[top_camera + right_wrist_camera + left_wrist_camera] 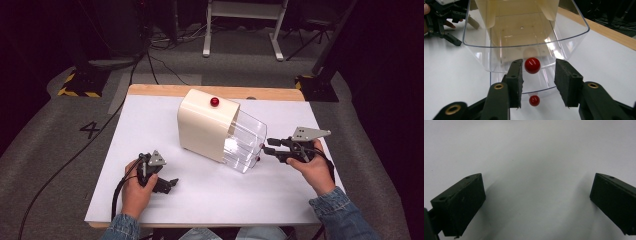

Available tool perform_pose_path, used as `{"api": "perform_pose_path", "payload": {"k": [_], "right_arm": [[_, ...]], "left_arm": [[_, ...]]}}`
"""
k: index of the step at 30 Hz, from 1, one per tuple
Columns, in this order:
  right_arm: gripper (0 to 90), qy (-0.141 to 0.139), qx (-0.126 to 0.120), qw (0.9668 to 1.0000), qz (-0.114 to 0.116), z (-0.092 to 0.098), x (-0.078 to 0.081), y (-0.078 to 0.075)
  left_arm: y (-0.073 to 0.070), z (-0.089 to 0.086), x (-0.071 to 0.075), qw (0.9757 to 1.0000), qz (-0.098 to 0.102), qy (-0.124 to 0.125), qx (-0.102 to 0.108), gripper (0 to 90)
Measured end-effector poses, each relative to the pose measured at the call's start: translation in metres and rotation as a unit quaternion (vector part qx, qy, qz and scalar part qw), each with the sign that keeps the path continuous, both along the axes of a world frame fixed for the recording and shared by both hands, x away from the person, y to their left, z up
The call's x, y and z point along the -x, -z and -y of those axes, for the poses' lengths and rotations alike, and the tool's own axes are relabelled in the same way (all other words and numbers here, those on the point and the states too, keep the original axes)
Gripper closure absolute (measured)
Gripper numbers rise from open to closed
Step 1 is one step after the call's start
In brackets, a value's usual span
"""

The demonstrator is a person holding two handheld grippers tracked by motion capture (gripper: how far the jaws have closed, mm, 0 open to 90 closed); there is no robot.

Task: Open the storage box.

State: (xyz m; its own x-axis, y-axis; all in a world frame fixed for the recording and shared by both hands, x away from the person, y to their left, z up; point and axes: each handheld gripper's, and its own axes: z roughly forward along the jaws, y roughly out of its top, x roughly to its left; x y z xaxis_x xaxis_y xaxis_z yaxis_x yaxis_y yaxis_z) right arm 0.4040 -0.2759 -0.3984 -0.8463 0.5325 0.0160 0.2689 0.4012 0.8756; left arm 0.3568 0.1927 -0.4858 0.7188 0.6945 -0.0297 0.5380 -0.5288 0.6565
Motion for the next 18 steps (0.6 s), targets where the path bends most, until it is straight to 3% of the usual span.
{"api": "perform_pose_path", "payload": {"k": [6,13,18], "right_arm": [[49.0,0.012,0.005,0.9999,0.003,0.013,0.009,-0.004],[36.8,0.042,0.000,0.9990,-0.013,0.039,0.021,-0.006],[31.5,0.058,0.017,0.9979,-0.024,0.059,0.030,-0.004]], "left_arm": [[0.000,0.000,0.000,1.0000,0.001,0.000,0.001,0.0],[0.000,0.000,0.000,1.0000,0.002,0.000,0.000,0.0],[0.000,0.000,0.000,1.0000,0.001,0.000,0.001,0.0]]}}
